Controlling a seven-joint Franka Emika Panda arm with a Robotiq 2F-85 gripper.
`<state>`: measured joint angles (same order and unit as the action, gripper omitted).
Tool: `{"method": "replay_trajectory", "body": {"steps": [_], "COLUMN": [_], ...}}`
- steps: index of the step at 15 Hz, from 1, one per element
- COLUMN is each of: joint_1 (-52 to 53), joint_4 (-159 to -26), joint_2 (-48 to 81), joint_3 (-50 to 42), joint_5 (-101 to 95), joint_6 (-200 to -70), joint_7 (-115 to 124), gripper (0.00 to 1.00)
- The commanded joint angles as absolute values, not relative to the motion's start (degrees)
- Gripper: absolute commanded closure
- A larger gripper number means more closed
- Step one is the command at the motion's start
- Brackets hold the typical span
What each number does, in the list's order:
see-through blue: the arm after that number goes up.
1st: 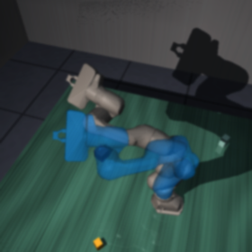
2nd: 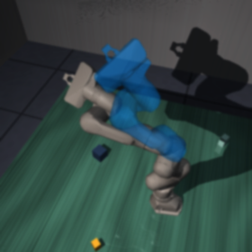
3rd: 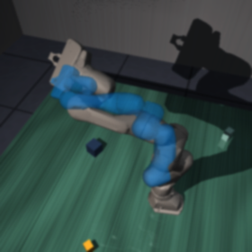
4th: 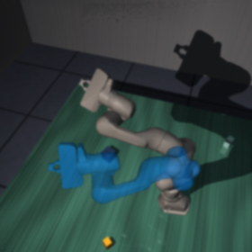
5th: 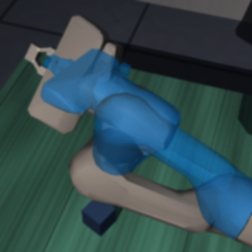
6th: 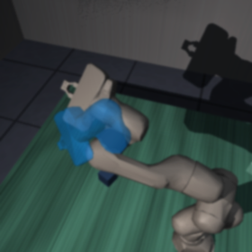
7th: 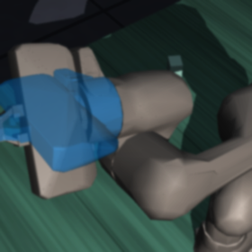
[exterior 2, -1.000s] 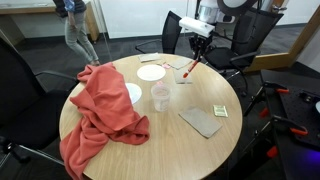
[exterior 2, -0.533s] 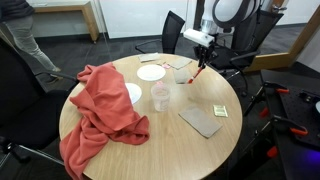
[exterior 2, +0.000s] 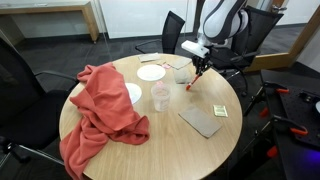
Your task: Put the marker on the table
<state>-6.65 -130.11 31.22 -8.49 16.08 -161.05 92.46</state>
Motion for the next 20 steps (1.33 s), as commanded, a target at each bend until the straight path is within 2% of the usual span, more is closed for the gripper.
{"method": "replay_trajectory", "body": {"steps": [1, 2, 5, 10, 20], "joint_1": [-7.54, -7.18, -7.05, -3.98, 1.26], "joint_4": [-126.71, -126.16, -126.36, -130.02, -136.19], "joint_2": [35.16, 35.65, 34.75, 27.84, 15.43], "joint_3": [-7.49, -8.00, -8.62, -10.26, -13.88], "joint_5": [18.34, 18.07, 17.93, 16.82, 8.26], "joint_6": [-161.76, -161.43, -161.26, -160.49, -153.87], "joint_7": [89.24, 88.92, 88.22, 88.86, 90.93], "gripper": [0.95, 0.58, 0.40, 0.01, 0.00]}}
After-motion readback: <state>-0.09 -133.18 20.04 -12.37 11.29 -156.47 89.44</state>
